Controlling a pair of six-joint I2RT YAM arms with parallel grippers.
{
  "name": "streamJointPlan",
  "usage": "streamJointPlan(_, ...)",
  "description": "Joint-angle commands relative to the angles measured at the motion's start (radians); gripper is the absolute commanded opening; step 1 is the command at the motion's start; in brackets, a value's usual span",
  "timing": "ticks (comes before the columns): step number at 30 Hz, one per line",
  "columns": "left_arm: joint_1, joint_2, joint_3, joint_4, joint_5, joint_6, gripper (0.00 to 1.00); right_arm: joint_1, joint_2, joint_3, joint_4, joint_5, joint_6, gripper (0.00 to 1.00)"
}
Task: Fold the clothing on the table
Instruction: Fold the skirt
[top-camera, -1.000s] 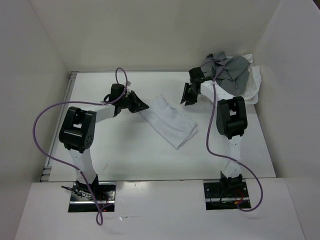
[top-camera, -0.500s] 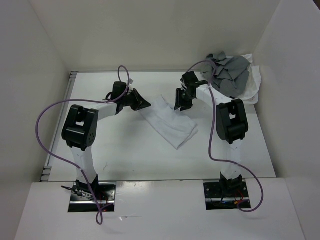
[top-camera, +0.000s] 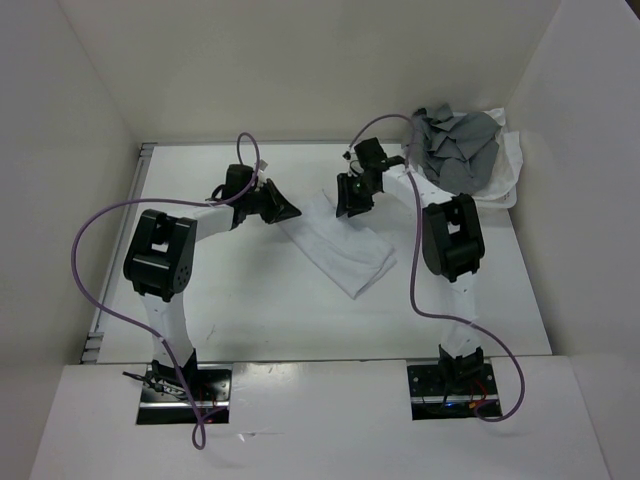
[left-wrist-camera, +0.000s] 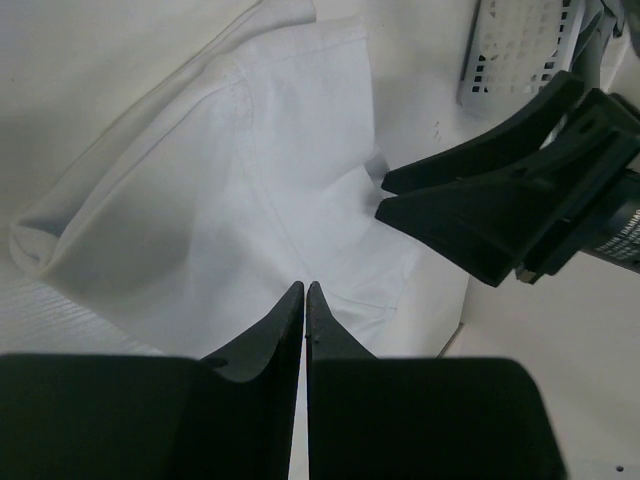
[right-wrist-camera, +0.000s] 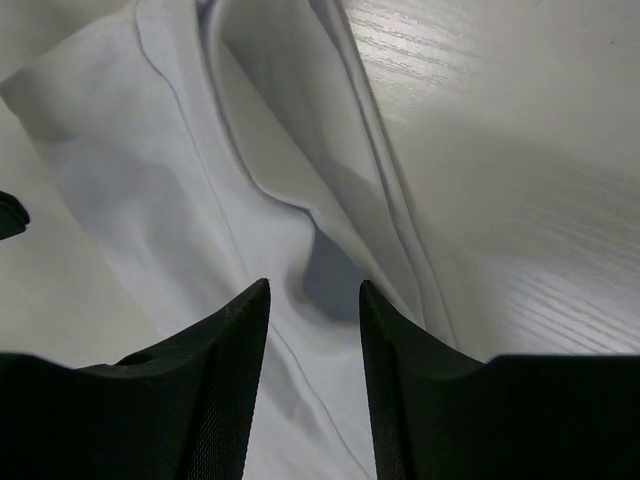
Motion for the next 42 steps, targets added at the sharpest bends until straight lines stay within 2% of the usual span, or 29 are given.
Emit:
streamJointPlan(1,-0.003,0.003,0.003,0.003,0.023,0.035,0.08,0.007,0.045,0.035,-0.012,-0.046,-0.034,0.47)
streamJointPlan(5,-0.003,0.003,0.003,0.003,0.014,0.035,0.08,0.007,0.056,0.006,-0.012,-0.125,-0.034,0.38)
streamJointPlan(8,-0.003,0.003,0.003,-0.006,0.014,0.035,0.08,0.007,0.056,-0.006,-0.012,-0.174,-0.034,0.18)
streamJointPlan(9,-0.003,0.003,-0.006,-0.006,0.014,0.035,0.08,0.007,0.042,-0.006,-0.022,-0.174,-0.034,0.04)
streamJointPlan(10,0.006,0.003,-0.006,-0.006,0.014,0.035,0.08,0.007,0.032,-0.017,-0.022,-0.165,-0.034,0.00)
streamJointPlan(18,0.006,0.003,-0.016,-0.006,0.023,0.035,0.08,-0.040,-0.031,0.075,-0.071,-0.043,-0.005,0.00)
streamJointPlan(28,0.006,0.022,-0.016,-0.006,0.032,0.045,0.08,-0.066,0.084,0.135,-0.070,0.028,0.004,0.00)
streamJointPlan(29,0.006,0.023,-0.016,-0.006,0.032,0.045,0.08,-0.066,0.110,0.135,-0.070,0.028,0.004,0.04)
streamJointPlan(31,0.006,0.023,-0.016,-0.006,0.041,0.054,0.08,-0.066,0.139,0.147,-0.079,0.028,0.004,0.20)
streamJointPlan(32,0.006,0.023,-0.016,-0.006,0.041,0.054,0.08,-0.066,0.148,0.156,-0.079,0.028,0.004,0.39)
streamJointPlan(34,0.006,0.023,-0.016,-0.015,0.041,0.054,0.08,-0.075,0.148,0.156,-0.088,0.043,0.004,0.41)
streamJointPlan(35,0.006,0.023,-0.016,-0.015,0.041,0.054,0.08,-0.075,0.148,0.156,-0.088,0.100,0.004,0.41)
streamJointPlan(42,0.006,0.012,-0.016,-0.006,0.052,0.054,0.08,-0.034,-0.089,0.111,-0.068,0.365,0.033,0.42)
